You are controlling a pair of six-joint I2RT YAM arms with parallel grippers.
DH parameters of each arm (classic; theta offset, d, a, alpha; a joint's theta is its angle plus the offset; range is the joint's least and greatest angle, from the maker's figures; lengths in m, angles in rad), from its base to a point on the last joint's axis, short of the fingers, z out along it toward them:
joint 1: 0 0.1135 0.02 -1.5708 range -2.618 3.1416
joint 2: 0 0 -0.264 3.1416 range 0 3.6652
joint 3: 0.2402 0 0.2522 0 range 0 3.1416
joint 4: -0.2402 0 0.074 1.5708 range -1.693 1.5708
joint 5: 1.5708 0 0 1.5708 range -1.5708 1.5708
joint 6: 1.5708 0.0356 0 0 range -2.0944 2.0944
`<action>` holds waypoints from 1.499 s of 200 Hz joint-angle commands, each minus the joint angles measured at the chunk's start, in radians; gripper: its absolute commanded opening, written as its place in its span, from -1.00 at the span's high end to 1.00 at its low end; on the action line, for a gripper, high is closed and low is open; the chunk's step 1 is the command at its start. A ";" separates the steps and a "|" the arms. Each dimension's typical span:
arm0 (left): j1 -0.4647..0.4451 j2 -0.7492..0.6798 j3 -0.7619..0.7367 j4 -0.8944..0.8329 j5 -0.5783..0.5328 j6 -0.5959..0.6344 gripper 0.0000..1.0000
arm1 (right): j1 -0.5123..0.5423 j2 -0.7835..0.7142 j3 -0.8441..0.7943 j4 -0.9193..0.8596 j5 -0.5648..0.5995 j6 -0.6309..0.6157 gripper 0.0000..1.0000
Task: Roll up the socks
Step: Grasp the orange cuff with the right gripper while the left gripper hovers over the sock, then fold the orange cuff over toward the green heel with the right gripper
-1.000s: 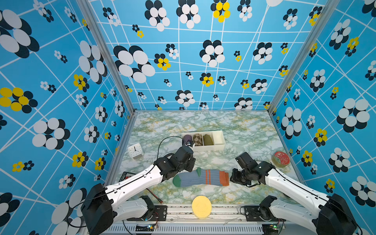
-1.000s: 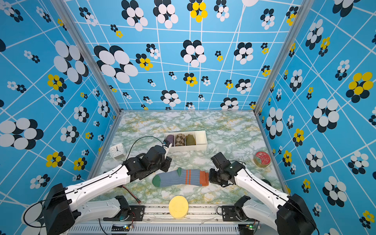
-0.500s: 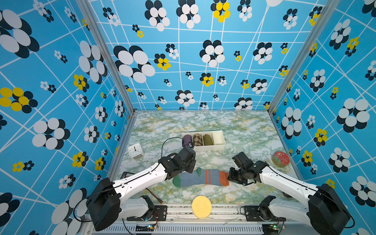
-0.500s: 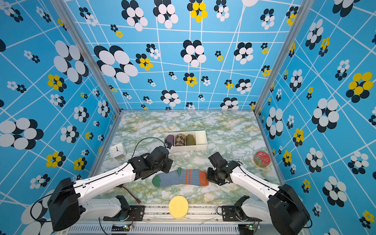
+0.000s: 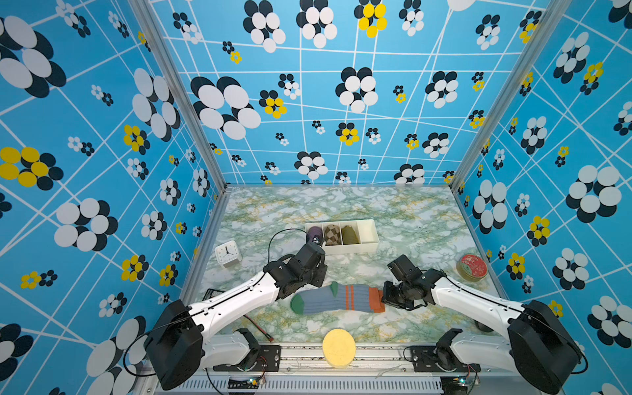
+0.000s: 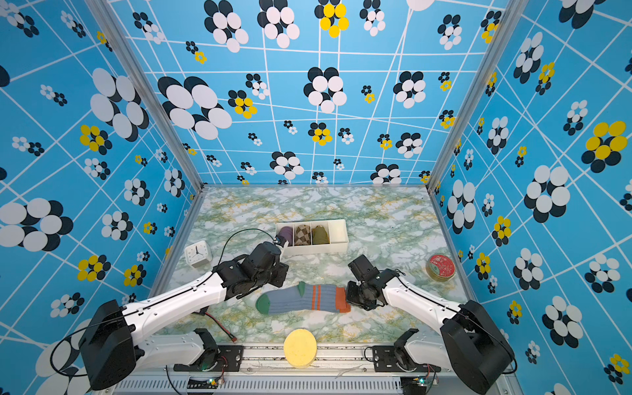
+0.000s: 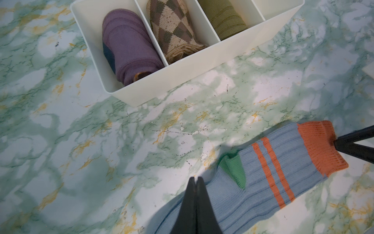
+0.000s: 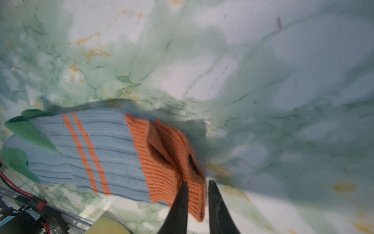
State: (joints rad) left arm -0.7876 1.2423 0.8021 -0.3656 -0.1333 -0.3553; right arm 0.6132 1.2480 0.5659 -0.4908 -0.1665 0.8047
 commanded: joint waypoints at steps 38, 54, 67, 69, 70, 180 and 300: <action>0.020 -0.021 0.021 0.004 0.035 0.005 0.97 | 0.005 0.043 -0.005 0.029 0.020 -0.004 0.66; 0.021 -0.020 0.025 0.004 0.036 0.005 0.97 | 0.004 0.045 -0.004 0.029 0.021 -0.005 0.73; 0.022 -0.018 0.028 0.004 0.036 0.007 0.97 | 0.005 0.044 -0.004 0.026 0.021 -0.007 0.79; 0.023 -0.018 0.027 0.006 0.036 0.007 0.97 | 0.005 0.042 -0.003 0.026 0.022 -0.008 0.81; 0.022 -0.018 0.027 0.006 0.037 0.007 0.97 | 0.005 0.042 -0.003 0.026 0.023 -0.008 0.82; 0.027 -0.030 0.018 0.011 0.037 0.003 0.97 | 0.022 -0.033 0.091 -0.062 0.059 -0.053 1.00; 0.031 -0.043 0.005 0.025 0.047 0.004 0.97 | 0.160 0.069 0.215 0.008 0.016 -0.023 1.00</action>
State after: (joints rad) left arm -0.7647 1.2259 0.8036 -0.3511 -0.0971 -0.3550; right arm 0.7498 1.2781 0.7479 -0.5106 -0.1337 0.7715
